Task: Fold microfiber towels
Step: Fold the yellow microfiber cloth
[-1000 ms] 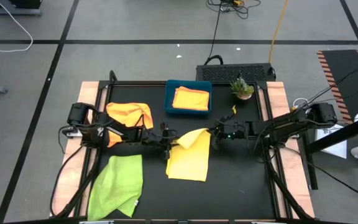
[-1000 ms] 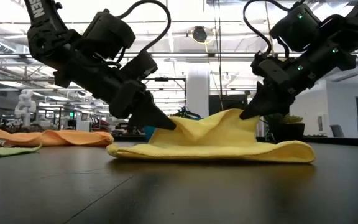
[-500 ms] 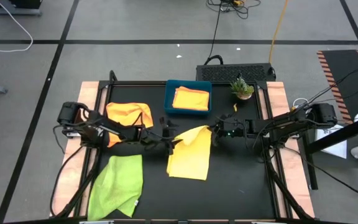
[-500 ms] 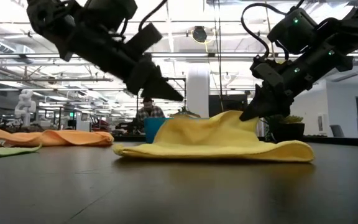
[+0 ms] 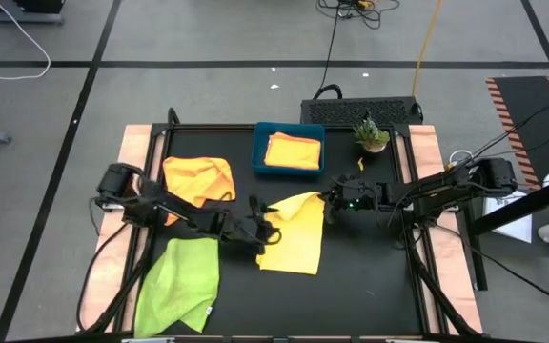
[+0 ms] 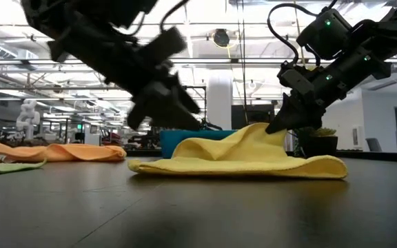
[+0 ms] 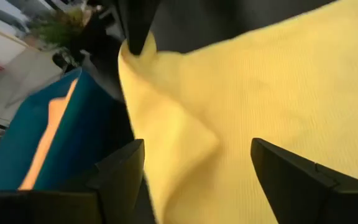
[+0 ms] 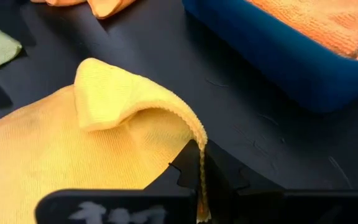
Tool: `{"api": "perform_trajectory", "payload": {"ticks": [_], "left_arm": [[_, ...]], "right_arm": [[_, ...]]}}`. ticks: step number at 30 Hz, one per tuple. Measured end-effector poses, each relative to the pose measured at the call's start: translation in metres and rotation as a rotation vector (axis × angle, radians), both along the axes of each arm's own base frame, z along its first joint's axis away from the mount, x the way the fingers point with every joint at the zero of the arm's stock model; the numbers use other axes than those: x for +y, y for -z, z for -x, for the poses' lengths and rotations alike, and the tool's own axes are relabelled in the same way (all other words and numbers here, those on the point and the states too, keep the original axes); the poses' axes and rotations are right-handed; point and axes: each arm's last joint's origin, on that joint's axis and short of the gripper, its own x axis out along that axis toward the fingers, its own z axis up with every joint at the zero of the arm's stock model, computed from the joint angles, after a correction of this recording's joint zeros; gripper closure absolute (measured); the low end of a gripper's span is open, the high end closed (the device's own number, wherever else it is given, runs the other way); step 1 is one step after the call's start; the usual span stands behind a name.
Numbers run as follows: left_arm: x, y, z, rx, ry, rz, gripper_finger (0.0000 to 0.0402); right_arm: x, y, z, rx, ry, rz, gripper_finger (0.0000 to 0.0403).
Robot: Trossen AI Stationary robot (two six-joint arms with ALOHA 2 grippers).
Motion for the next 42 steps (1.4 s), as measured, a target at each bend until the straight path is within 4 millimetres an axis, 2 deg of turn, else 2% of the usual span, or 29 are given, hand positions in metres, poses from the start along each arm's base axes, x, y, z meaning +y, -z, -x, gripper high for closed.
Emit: {"api": "perform_trajectory", "payload": {"ticks": [4, 9, 12, 16, 19, 25, 32, 36, 42], "left_arm": [[-0.008, 0.007, -0.028, 0.01, -0.038, -0.01, 0.0122], [-0.015, 0.011, -0.07, 0.017, -0.183, -0.002, 0.0123], [-0.016, 0.014, -0.09, 0.041, -0.295, -0.054, 0.0124], [-0.014, 0.015, -0.106, 0.078, -0.387, -0.115, 0.0124], [-0.008, 0.014, -0.105, 0.127, -0.439, -0.147, 0.0124], [0.003, 0.015, -0.099, 0.182, -0.482, -0.102, 0.0124], [0.003, 0.018, -0.102, 0.192, -0.423, 0.115, 0.0124], [0.001, 0.018, -0.099, 0.193, -0.448, 0.088, 0.0124], [0.018, 0.022, -0.09, 0.223, -0.595, 0.02, 0.0124]], "right_arm": [[0.0, 0.0, 0.0, -0.005, 0.006, -0.009, 0.0397], [0.0, 0.0, 0.0, -0.002, 0.005, -0.01, 0.0397], [0.001, 0.0, 0.0, -0.002, 0.002, -0.01, 0.0397], [0.001, 0.0, 0.0, -0.004, -0.025, -0.016, 0.0397], [0.001, -0.001, -0.001, -0.009, -0.031, -0.013, 0.0397], [0.001, 0.0, -0.001, -0.002, -0.041, -0.003, 0.0397], [0.001, -0.001, -0.001, -0.005, -0.046, 0.002, 0.0397], [0.001, -0.001, -0.001, -0.008, -0.046, 0.004, 0.0397], [0.002, -0.001, -0.001, -0.007, -0.049, 0.004, 0.0397]]}}
